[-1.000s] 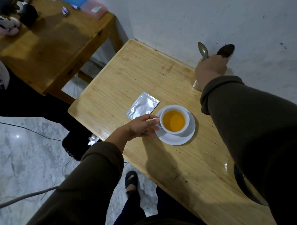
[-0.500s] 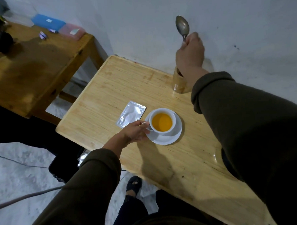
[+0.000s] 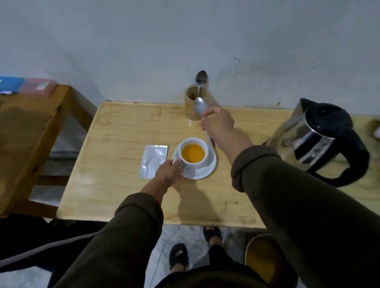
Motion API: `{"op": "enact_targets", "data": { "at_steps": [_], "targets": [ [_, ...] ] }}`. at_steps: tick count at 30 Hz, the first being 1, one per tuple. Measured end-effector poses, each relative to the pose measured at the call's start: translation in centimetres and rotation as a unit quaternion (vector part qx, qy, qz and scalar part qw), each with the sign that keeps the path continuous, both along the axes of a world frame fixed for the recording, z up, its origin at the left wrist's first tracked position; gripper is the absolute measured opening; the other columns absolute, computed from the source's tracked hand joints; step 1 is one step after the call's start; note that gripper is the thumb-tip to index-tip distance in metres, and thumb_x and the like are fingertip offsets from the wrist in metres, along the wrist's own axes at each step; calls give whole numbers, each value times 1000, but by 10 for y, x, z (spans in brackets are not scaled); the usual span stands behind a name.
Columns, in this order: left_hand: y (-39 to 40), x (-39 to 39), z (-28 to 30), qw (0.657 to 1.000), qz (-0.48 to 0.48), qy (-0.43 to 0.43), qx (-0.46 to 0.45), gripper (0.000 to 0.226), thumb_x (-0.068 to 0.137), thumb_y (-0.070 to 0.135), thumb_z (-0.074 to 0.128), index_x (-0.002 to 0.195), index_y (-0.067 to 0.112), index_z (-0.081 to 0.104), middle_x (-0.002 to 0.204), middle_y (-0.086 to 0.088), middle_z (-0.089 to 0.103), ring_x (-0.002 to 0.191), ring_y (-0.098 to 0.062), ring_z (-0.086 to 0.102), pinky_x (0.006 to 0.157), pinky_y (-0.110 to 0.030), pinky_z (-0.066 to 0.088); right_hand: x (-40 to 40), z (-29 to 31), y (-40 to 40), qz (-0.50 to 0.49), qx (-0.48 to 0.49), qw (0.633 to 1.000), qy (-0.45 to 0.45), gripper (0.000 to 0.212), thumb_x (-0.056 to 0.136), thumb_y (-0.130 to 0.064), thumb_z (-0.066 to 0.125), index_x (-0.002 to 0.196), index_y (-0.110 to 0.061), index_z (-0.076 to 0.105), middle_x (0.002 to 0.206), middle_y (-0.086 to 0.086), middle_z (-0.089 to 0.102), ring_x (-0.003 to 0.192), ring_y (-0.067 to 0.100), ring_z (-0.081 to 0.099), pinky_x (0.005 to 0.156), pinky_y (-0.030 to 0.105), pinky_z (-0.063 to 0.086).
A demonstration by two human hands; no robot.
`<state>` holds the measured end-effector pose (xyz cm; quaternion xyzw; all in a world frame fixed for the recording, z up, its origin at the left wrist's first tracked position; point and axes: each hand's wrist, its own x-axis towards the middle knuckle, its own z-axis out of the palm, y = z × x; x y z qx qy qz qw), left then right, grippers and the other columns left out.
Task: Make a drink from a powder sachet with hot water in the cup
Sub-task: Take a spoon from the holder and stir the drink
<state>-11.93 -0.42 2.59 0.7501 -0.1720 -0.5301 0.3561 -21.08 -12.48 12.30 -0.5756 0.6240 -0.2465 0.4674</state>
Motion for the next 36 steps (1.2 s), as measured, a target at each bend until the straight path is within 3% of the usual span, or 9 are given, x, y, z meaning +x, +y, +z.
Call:
{"op": "enact_targets", "data": {
  "at_steps": [2,5,8,11,16,19,22,33,36],
  "targets": [
    [0,0,-1,1000,-9,-11,1,34,98,38,41,106,8,56,97,-11,58,58,-14,46,55,-23,38,-8,-2,11,-13,54,998,-31,18,80,-2,62,73,-19,60,78,6,69,65,17,64,83,32,56],
    [-2,3,-2,1000,-18,-2,4,35,97,38,42,108,8,55,98,-12,57,58,-14,47,53,-24,38,-14,-1,27,-23,98,993,-64,11,82,-3,60,75,-7,68,66,4,65,61,18,61,69,31,52],
    [-3,6,-1,999,-19,25,23,34,96,41,43,112,13,54,92,-8,60,62,-16,51,56,-26,38,-18,0,42,-47,138,982,-124,19,86,-1,55,95,6,69,67,9,63,62,21,57,63,28,46],
    [-3,7,-1,998,-11,51,33,30,95,43,43,107,16,51,79,-1,57,61,-17,52,57,-25,36,-29,-4,55,-10,138,978,-158,23,89,3,52,109,6,65,74,8,65,64,13,58,62,21,45],
    [-2,7,-3,998,-17,50,27,31,95,44,42,106,16,51,79,1,58,64,-16,56,59,-25,37,-41,-18,61,45,70,993,-86,30,78,-11,75,104,0,68,87,10,69,70,12,63,67,21,50],
    [-3,7,-4,998,-7,54,25,31,95,43,44,104,14,50,78,-1,57,63,-16,55,56,-25,36,-42,-20,60,74,15,997,-11,27,82,-30,70,93,-6,70,92,13,76,85,23,71,84,36,56],
    [-3,7,-5,998,4,62,22,30,96,42,44,104,14,49,76,0,56,60,-16,52,55,-25,35,-42,-20,59,98,-19,994,34,32,91,-31,57,92,-1,68,94,15,75,92,28,70,90,44,54],
    [-3,1,-7,997,53,59,14,38,94,45,48,113,13,56,77,1,57,64,-15,57,55,-24,36,-31,-26,46,178,-107,965,158,38,98,-25,36,97,2,63,96,21,71,94,35,63,81,36,50],
    [-3,0,-8,997,56,45,18,48,93,46,48,121,8,56,93,-5,62,71,-18,59,56,-25,39,-31,-25,44,207,-140,952,176,25,96,-19,41,101,-4,61,93,21,69,91,34,63,75,34,47]
  ]
}}
